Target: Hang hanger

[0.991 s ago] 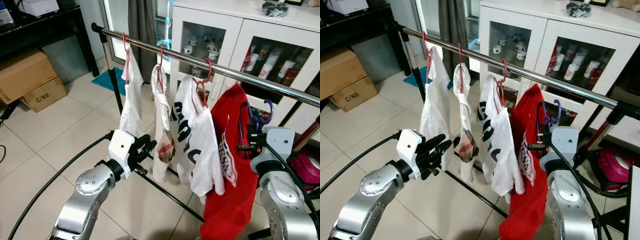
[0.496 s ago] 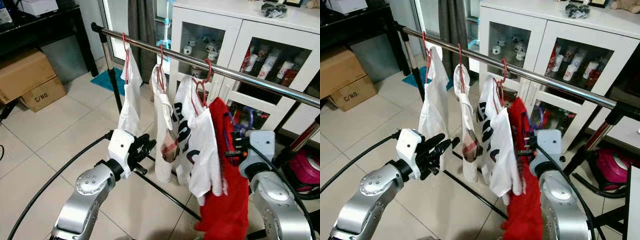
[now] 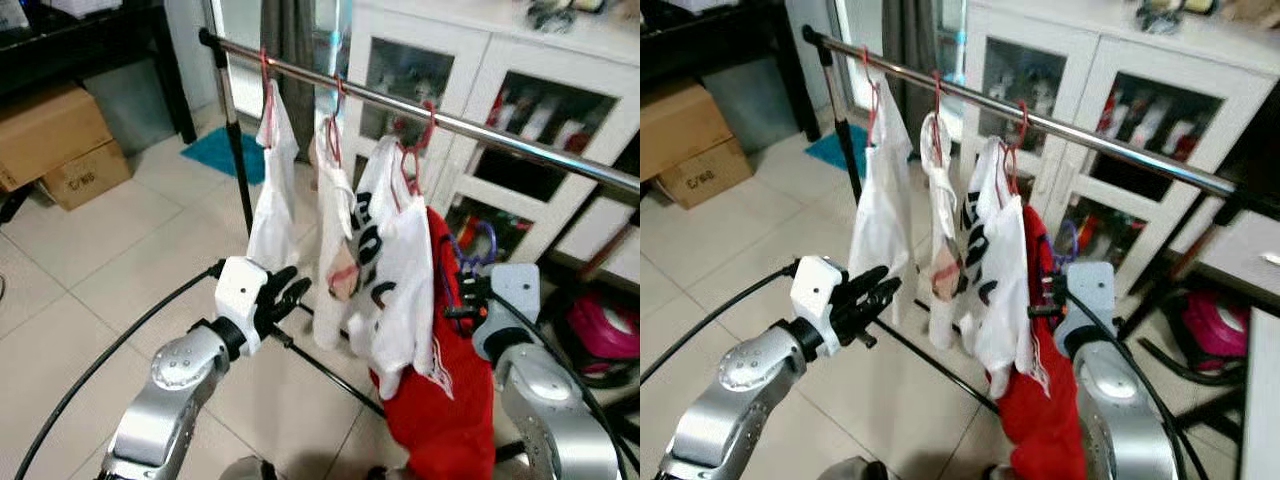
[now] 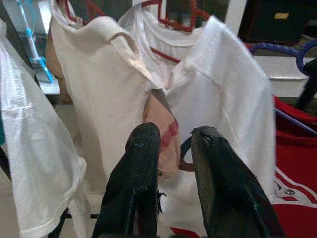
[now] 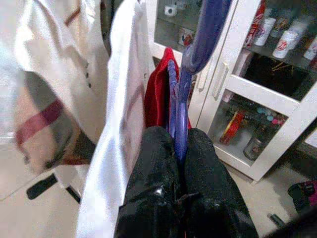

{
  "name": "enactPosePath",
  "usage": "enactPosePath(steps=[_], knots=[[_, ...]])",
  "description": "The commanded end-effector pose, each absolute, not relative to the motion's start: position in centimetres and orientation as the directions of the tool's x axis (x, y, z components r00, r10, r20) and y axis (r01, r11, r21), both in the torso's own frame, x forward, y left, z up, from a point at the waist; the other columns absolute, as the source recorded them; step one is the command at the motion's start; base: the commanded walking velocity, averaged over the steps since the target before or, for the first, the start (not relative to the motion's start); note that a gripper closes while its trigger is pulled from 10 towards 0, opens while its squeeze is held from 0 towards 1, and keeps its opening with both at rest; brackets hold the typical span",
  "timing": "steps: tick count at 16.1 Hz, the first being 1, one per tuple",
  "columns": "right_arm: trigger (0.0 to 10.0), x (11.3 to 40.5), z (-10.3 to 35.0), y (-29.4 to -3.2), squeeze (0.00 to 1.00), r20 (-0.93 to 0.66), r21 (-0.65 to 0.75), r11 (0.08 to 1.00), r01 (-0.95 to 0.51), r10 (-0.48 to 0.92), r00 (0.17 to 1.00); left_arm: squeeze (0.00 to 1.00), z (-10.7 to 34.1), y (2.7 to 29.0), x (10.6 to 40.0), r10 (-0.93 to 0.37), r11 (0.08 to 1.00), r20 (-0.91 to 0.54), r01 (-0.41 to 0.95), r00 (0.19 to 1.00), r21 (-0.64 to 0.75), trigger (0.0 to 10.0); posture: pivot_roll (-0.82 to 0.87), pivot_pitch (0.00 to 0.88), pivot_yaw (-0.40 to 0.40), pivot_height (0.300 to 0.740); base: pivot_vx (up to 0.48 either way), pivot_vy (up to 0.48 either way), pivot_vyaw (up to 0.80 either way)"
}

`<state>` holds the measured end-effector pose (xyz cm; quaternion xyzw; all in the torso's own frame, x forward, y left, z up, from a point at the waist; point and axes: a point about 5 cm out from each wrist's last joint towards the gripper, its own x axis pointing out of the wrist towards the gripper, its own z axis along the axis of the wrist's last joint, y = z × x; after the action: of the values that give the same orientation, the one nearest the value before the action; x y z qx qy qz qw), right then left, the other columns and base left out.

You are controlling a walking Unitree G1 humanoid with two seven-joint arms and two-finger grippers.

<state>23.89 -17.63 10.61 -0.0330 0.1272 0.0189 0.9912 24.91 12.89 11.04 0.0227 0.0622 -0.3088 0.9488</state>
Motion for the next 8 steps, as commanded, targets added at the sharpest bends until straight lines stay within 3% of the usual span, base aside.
enactPosePath(steps=[1,8], knots=[[10.0,24.12,11.17,-17.82,0.00,-0.239,-0.074,0.996,-0.040,0.022,0.971,0.11,11.51,12.81,25.01,-0.583,0.808,-0.116,0.589,0.804,0.020,10.0,-0.09,0.000,-0.001,0.740,-0.259,0.000,0.00],[10.0,24.11,11.10,-17.86,0.00,-0.251,-0.064,0.997,-0.035,0.018,0.968,0.11,11.61,12.87,25.07,-0.586,0.805,-0.115,0.592,0.802,0.023,10.0,-0.08,0.000,0.001,0.740,-0.262,0.000,0.00]])
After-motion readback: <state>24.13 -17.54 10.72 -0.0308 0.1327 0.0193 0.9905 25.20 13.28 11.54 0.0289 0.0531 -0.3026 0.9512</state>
